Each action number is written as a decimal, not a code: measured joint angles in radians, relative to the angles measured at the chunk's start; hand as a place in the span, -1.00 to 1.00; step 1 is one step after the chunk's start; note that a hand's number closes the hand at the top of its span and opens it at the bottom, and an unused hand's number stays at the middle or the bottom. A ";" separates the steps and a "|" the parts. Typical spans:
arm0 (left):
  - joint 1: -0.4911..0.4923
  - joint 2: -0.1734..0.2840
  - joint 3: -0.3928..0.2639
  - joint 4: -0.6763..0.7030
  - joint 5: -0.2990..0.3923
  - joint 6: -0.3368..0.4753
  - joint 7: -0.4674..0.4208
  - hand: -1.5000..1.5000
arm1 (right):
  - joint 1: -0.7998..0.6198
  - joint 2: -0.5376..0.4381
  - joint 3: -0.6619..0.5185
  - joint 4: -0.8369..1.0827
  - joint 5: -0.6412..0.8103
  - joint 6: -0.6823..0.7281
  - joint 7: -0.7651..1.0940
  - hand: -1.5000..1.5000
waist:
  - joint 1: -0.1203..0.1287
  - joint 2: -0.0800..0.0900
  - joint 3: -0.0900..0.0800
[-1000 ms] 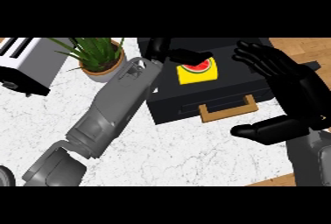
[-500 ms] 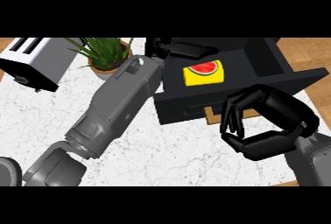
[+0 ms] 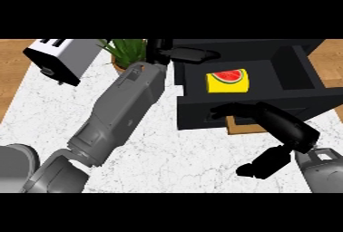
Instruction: Pick up the cup, place it into the drawer and close the drawer
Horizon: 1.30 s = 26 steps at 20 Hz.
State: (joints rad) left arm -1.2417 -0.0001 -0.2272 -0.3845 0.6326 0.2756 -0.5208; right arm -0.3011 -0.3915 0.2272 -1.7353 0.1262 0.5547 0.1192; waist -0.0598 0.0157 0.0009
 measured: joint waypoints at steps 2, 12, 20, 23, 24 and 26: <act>0.016 0.000 0.005 -0.009 0.009 -0.008 -0.015 -1.00 | 0.010 0.018 0.039 0.057 0.093 -0.048 -0.028 -1.00 | 0.021 -0.002 0.000; 0.146 0.039 0.012 -0.119 0.019 -0.069 -0.037 -1.00 | -0.146 0.089 0.118 0.608 0.357 -0.195 -0.236 1.00 | 0.111 -0.007 0.001; 0.248 0.102 0.004 -0.235 0.023 -0.153 -0.026 -1.00 | -0.346 0.106 0.001 0.984 0.381 -0.336 -0.435 1.00 | 0.163 -0.001 0.004; 0.284 0.117 0.000 -0.271 0.027 -0.172 -0.016 -1.00 | -0.418 0.087 -0.062 1.079 0.362 -0.373 -0.484 1.00 | 0.181 0.003 0.005; 0.291 0.126 0.000 -0.282 0.029 -0.180 -0.010 -1.00 | -0.448 0.082 -0.082 1.114 0.353 -0.375 -0.486 1.00 | 0.186 0.007 0.007; 0.307 0.143 0.000 -0.300 0.032 -0.199 -0.003 -1.00 | -0.474 0.082 -0.108 1.155 0.335 -0.374 -0.505 1.00 | 0.192 0.011 0.010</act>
State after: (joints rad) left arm -0.9350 0.1434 -0.2268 -0.6845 0.6641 0.0768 -0.5235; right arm -0.7753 -0.3098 0.1189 -0.5800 0.4616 0.1810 -0.3854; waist 0.1325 0.0263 0.0108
